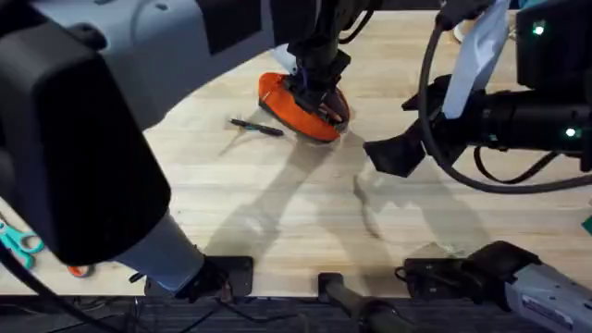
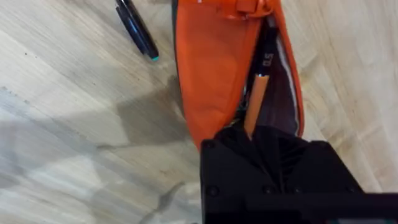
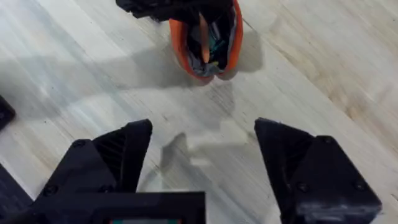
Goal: Unzip the bag, pick up the pens from the table one at a time and place them inside, then zip the bag closed.
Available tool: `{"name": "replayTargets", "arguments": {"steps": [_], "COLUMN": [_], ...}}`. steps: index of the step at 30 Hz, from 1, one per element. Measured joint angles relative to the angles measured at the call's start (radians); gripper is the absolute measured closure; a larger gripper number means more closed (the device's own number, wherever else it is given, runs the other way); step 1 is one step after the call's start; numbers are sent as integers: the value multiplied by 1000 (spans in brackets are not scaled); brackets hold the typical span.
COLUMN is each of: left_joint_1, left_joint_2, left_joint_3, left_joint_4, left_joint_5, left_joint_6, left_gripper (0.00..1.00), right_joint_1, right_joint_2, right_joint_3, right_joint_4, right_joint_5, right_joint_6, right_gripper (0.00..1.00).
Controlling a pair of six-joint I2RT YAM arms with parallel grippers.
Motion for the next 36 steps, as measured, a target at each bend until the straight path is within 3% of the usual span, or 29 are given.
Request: {"name": "replayTargets", "arguments": {"steps": [14, 16, 19, 24, 29, 36], "left_joint_1": [0, 0, 0, 0, 0, 0], "left_joint_2": [0, 0, 0, 0, 0, 0], "left_joint_3": [0, 0, 1, 1, 1, 1], "left_joint_4": [2, 3, 6, 5, 5, 12], "left_joint_5": [-12, -15, -16, -18, -18, -16], "left_joint_6": [-9, -10, -12, -14, -15, -12], "left_gripper": [949, 838, 517, 149, 12, 5], "right_joint_1": [0, 0, 0, 0, 0, 0], "right_joint_2": [0, 0, 0, 0, 0, 0], "right_joint_3": [0, 0, 0, 0, 0, 0], "right_joint_4": [0, 0, 0, 0, 0, 0], "right_joint_5": [0, 0, 0, 0, 0, 0], "right_joint_6": [0, 0, 0, 0, 0, 0], "right_gripper": [5, 4, 4, 3, 3, 3]}}
